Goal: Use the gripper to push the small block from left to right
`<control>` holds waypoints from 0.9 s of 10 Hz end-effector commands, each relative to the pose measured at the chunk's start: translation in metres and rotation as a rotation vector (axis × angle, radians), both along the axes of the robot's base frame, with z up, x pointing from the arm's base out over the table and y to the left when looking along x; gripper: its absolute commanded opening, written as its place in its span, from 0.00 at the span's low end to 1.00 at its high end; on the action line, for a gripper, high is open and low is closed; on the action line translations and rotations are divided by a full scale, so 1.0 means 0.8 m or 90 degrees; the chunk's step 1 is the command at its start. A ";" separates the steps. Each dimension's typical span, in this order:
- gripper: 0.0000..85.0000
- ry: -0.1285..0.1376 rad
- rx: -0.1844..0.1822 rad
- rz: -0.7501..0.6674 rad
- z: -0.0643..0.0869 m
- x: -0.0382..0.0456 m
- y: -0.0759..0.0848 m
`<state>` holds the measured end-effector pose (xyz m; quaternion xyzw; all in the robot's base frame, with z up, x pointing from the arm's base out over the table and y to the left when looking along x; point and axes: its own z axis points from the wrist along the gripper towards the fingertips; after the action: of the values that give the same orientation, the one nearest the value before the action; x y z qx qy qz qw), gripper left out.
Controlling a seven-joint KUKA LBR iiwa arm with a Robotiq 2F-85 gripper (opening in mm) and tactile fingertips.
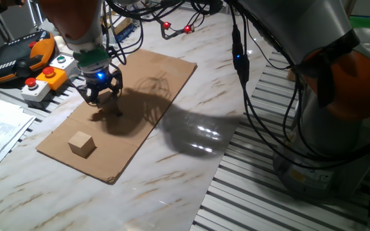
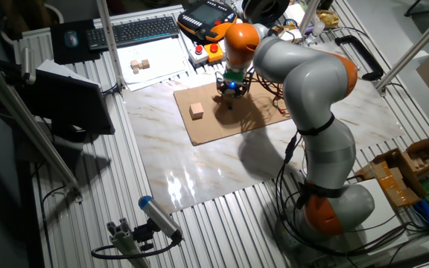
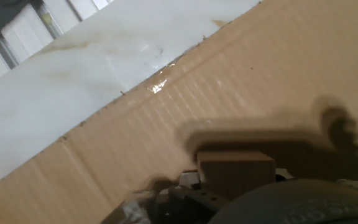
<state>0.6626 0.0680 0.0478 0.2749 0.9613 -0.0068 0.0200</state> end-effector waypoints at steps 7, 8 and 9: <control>0.82 0.007 -0.003 0.001 0.068 0.011 -0.009; 0.82 0.007 -0.010 0.007 0.082 0.013 -0.009; 0.81 0.010 -0.012 0.013 0.096 0.013 -0.010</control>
<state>0.6731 0.0602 0.1131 0.2647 0.9640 -0.0175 0.0156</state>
